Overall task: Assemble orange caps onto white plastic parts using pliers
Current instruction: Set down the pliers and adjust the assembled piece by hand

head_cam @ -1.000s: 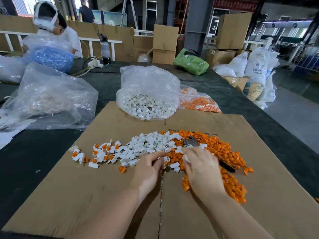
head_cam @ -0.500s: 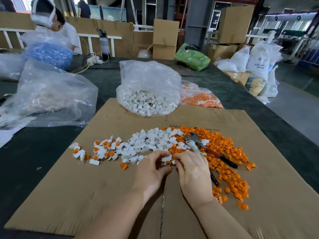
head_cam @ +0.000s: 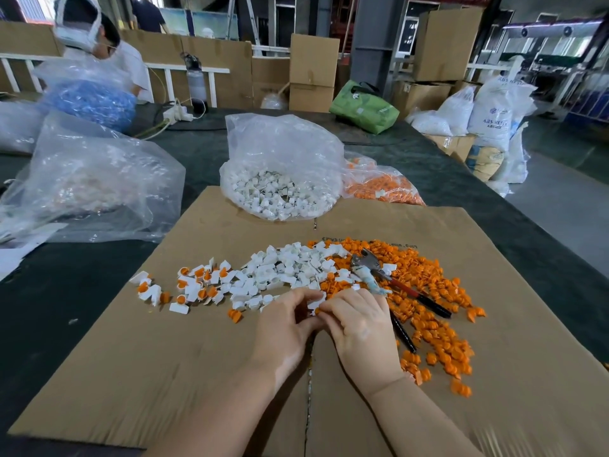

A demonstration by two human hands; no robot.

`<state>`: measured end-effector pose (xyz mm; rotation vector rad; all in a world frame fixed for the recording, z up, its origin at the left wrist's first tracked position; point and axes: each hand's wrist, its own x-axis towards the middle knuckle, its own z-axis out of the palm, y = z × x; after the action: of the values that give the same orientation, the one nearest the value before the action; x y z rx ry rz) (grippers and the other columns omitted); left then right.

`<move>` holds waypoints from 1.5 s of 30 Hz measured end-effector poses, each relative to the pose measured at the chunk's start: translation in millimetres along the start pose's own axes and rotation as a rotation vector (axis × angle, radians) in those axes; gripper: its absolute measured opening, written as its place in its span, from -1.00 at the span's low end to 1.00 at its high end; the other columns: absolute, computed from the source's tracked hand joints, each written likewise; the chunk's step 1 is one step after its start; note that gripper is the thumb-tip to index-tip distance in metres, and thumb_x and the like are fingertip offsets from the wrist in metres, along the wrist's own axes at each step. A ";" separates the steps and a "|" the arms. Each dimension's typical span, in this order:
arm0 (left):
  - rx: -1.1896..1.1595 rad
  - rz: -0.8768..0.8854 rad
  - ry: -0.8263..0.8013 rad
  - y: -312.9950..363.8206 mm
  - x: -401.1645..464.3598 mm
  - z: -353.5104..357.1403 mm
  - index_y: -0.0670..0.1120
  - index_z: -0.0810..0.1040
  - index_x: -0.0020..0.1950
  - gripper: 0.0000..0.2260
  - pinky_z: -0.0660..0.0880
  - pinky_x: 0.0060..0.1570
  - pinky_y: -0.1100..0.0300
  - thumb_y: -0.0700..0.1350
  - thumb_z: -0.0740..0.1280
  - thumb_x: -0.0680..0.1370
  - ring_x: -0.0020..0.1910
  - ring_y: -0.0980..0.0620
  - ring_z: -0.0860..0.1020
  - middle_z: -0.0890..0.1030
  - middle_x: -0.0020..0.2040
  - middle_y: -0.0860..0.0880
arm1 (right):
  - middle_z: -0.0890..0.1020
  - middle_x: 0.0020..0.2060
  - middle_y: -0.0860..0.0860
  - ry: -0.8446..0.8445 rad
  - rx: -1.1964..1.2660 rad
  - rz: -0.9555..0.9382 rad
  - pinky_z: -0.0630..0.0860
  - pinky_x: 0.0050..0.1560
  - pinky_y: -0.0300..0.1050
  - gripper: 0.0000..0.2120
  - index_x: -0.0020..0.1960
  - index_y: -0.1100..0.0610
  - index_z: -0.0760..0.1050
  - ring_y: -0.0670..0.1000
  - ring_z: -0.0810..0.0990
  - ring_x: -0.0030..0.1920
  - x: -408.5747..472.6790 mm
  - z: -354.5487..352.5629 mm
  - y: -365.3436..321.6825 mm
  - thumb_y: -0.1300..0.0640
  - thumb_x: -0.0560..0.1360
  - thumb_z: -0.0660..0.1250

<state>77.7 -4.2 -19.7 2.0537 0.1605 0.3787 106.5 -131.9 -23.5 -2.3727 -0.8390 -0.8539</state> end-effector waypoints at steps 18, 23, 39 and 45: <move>0.094 0.050 0.001 0.3 -3.6 2.2 0.01 0.58 0.16 -0.73 0.27 -0.09 0.66 -0.18 0.43 0.48 -0.13 0.47 0.42 0.51 -0.07 0.26 | 0.55 -0.32 -0.03 0.024 -0.063 -0.017 0.28 -0.16 -0.10 -0.92 -0.25 0.10 0.58 0.04 0.50 -0.30 -0.8 -0.2 -2.0 0.21 0.40 0.43; 0.057 0.048 0.120 -0.9 0.8 -11.7 0.14 0.56 0.02 -0.80 0.32 -0.11 0.59 -0.17 0.37 0.52 -0.11 0.27 0.49 0.52 -0.08 0.20 | 0.58 -0.28 -0.04 0.050 -0.063 0.045 0.30 -0.13 -0.08 -0.80 -0.21 0.10 0.60 0.05 0.53 -0.25 0.2 -1.9 -2.7 0.09 0.50 0.25; 0.660 -0.257 0.266 -39.4 42.2 -88.5 0.07 0.52 0.27 -0.73 0.22 0.28 -0.02 -0.10 0.21 0.60 0.33 -0.12 0.28 0.43 0.32 -0.01 | 0.58 -0.35 -0.05 -0.021 -0.188 0.147 0.44 -0.16 -0.01 -0.66 -0.28 0.08 0.62 0.06 0.58 -0.27 3.8 -2.1 11.2 0.47 0.11 0.55; 0.551 -0.059 0.282 -19.9 37.0 -68.0 0.04 0.57 0.17 -0.78 0.16 0.16 0.13 -0.10 0.32 0.53 0.23 -0.05 0.33 0.50 0.17 0.03 | 0.55 -0.36 -0.03 -0.039 -0.222 0.192 0.37 -0.17 -0.05 -0.68 -0.31 0.10 0.58 0.07 0.52 -0.30 9.8 -0.7 16.3 0.47 0.13 0.52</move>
<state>90.8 71.9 1.0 2.5172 0.5465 0.6408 123.4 -139.9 -20.0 -2.6185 -0.5424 -0.8626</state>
